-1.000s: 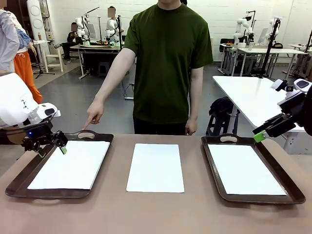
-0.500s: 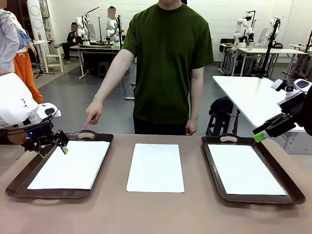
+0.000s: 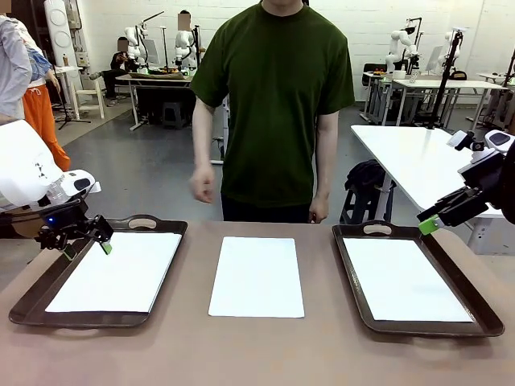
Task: Sort the A4 documents.
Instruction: Receive the A4 Paper.
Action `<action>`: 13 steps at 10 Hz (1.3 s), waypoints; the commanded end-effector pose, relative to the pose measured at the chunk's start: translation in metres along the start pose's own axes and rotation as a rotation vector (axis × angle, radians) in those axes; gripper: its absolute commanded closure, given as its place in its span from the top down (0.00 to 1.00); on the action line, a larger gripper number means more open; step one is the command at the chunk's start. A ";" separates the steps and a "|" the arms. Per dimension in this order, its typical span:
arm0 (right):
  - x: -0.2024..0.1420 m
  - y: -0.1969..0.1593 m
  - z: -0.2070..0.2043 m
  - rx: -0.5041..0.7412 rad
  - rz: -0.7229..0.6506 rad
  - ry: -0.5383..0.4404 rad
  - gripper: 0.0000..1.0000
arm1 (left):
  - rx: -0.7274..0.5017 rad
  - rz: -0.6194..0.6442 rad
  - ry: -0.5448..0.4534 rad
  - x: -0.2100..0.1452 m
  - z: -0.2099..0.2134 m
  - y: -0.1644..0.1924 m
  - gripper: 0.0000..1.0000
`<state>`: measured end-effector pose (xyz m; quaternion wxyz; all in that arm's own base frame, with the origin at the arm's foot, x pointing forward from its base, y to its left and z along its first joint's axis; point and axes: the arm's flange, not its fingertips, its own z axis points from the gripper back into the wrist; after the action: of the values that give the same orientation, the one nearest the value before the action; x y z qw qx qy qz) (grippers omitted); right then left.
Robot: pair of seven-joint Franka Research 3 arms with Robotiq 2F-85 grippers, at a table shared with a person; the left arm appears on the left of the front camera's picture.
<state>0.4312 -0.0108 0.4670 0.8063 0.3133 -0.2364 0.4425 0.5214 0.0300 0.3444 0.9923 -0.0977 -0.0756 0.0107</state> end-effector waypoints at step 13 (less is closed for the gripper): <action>-0.001 0.001 -0.002 0.000 0.010 0.005 1.00 | -0.481 -0.946 -0.445 -0.006 0.137 -0.126 1.00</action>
<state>0.4313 -0.0103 0.4669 0.8061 0.3136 -0.2361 0.4429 0.5108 -0.0964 0.5122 0.7903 -0.2918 -0.3501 -0.4095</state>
